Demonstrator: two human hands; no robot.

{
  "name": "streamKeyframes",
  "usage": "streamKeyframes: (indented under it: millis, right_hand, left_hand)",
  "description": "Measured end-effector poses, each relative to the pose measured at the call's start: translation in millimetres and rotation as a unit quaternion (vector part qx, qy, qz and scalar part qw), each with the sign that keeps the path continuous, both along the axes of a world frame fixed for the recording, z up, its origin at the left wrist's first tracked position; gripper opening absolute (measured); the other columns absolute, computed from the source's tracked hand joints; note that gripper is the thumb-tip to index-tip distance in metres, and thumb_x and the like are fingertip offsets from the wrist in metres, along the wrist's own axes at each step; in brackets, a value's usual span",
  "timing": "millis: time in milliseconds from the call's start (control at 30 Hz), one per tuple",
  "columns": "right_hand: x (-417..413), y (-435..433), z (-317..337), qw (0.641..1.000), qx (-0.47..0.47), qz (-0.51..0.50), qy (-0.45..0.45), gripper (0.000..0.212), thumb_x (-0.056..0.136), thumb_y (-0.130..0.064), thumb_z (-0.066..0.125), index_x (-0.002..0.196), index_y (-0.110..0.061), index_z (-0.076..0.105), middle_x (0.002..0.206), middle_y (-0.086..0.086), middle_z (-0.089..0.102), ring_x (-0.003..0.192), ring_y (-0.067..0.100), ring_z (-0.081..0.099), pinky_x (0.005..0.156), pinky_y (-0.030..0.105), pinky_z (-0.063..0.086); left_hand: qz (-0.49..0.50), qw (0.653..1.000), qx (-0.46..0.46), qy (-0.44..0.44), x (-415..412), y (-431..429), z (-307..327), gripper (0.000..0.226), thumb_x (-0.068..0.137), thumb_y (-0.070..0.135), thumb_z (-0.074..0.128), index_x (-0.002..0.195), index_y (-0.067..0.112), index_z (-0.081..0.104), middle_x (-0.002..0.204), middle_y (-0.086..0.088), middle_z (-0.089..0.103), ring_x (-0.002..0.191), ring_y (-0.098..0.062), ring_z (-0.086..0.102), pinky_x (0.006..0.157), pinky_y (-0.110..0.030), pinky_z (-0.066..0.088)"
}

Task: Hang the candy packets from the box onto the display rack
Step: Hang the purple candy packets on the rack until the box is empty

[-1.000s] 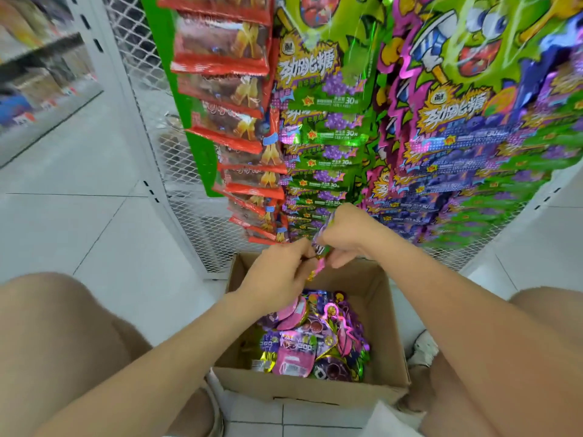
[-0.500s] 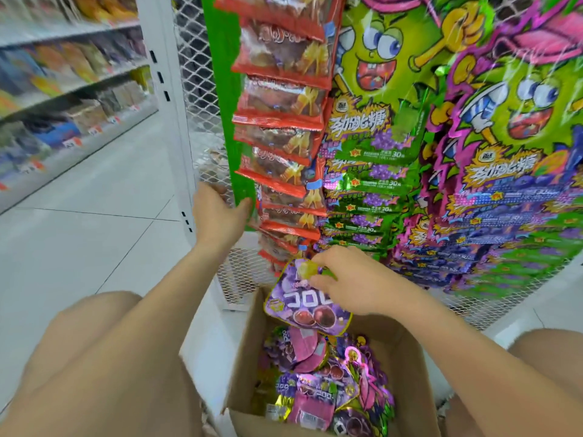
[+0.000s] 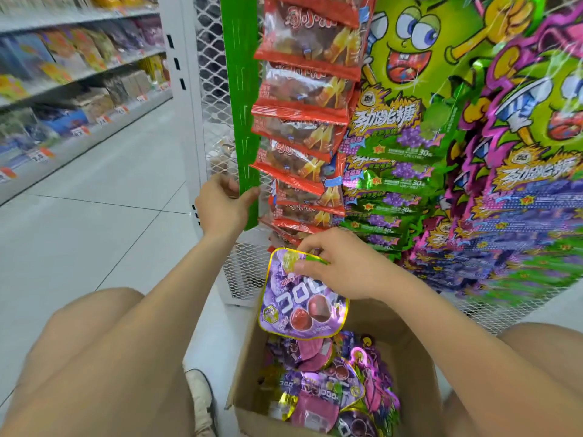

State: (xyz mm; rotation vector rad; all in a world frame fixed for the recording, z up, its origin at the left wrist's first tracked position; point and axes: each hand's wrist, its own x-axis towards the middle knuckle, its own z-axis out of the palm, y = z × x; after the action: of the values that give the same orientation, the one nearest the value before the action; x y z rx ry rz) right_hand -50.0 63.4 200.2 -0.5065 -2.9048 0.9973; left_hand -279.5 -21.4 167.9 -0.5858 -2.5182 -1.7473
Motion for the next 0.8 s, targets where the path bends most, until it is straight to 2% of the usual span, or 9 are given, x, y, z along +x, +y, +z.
streamKeyframes:
  millis: [67,133,267,333,400,500,600,700,800]
  right_hand:
    - [-3.4,1.4,-6.6,1.000,-0.026,0.006,0.001,0.018,0.103,-0.045,0.062,0.100,-0.032,0.074,0.076,-0.018,0.070,0.072,0.001,0.067,0.081,0.038,0.056]
    - [-6.6,0.4,-8.3,0.999,-0.042,-0.004,0.012,0.022,0.104,-0.046,0.059,0.097,-0.031,0.072,0.087,-0.007,0.073,0.083,0.011,0.070,0.091,0.042,0.057]
    - [-11.6,-5.7,-8.8,0.994,-0.104,-0.028,0.035,0.025,0.108,-0.029,0.058,0.093,-0.013,0.070,0.049,-0.016,0.047,0.043,0.000,0.042,0.050,0.017,0.030]
    - [-14.7,-10.1,-10.5,0.987,-0.147,-0.040,0.049,0.019,0.107,-0.024,0.060,0.102,-0.012,0.074,0.063,-0.025,0.064,0.058,-0.011,0.057,0.062,0.009,0.040]
    - [-19.5,-16.4,-12.1,0.981,-0.176,-0.053,0.059,0.014,0.105,-0.021,0.063,0.108,-0.019,0.076,0.091,-0.019,0.076,0.087,-0.010,0.067,0.082,0.017,0.049]
    - [-23.7,-26.3,-14.0,0.978,-0.189,-0.056,0.062,0.013,0.106,-0.021,0.061,0.105,-0.020,0.075,0.083,-0.016,0.073,0.071,-0.014,0.063,0.069,0.013,0.044]
    - [-26.4,-28.9,-24.4,0.985,-0.130,-0.097,0.057,0.019,0.101,-0.036,0.065,0.089,-0.026,0.076,0.081,-0.014,0.071,0.079,0.002,0.065,0.075,0.032,0.049]
    - [-23.4,-30.5,-34.9,0.987,-0.091,-0.129,0.015,0.030,0.098,-0.037,0.066,0.081,-0.014,0.075,0.053,-0.011,0.050,0.048,0.008,0.042,0.055,0.031,0.033]
    - [-20.5,-33.8,-37.9,0.981,-0.133,-0.135,0.027,0.033,0.097,-0.033,0.065,0.085,-0.004,0.073,0.053,-0.004,0.041,0.048,0.011,0.032,0.055,0.029,0.027]
  left_hand:
    - [-0.009,1.000,-0.016,-0.002,-2.6,-12.9,-0.3,0.039,0.078,0.037,0.093,0.079,0.021,0.057,0.078,0.000,0.070,0.075,-0.025,0.068,0.074,-0.043,0.055]
    - [-0.037,0.999,-0.016,-0.023,-5.0,-28.4,0.7,0.036,0.075,0.042,0.093,0.080,0.021,0.064,0.077,0.001,0.073,0.076,-0.026,0.073,0.074,-0.048,0.062]
    - [-0.128,0.988,-0.066,-0.052,-1.4,-60.7,4.8,0.033,0.083,0.042,0.089,0.072,0.016,0.070,0.063,0.004,0.071,0.061,-0.027,0.071,0.068,-0.053,0.065]
    - [-0.179,0.978,-0.070,-0.080,7.9,-73.6,6.1,0.033,0.092,0.028,0.084,0.067,0.015,0.068,0.062,0.002,0.070,0.061,-0.024,0.068,0.069,-0.050,0.067]
    - [-0.229,0.962,-0.056,-0.139,20.3,-82.6,8.0,0.023,0.097,0.021,0.078,0.080,0.007,0.073,0.077,-0.008,0.078,0.073,-0.025,0.074,0.076,-0.045,0.067]
    - [-0.286,0.934,-0.057,-0.207,28.0,-90.2,7.3,0.027,0.101,0.020,0.072,0.085,-0.001,0.069,0.080,-0.015,0.072,0.077,-0.026,0.070,0.083,-0.040,0.067]
    - [-0.328,0.905,-0.050,-0.264,30.6,-94.7,7.6,0.027,0.103,0.023,0.070,0.095,-0.003,0.070,0.106,-0.031,0.074,0.102,-0.042,0.076,0.097,-0.046,0.062]
    - [-0.328,0.893,-0.030,-0.307,33.1,-96.8,8.4,0.024,0.104,0.020,0.066,0.099,-0.004,0.069,0.112,-0.027,0.077,0.112,-0.038,0.075,0.095,-0.036,0.063]
    - [-0.327,0.891,-0.032,-0.314,35.2,-95.9,8.6,0.024,0.105,0.020,0.065,0.105,-0.003,0.070,0.112,-0.024,0.078,0.112,-0.036,0.075,0.098,-0.038,0.062]
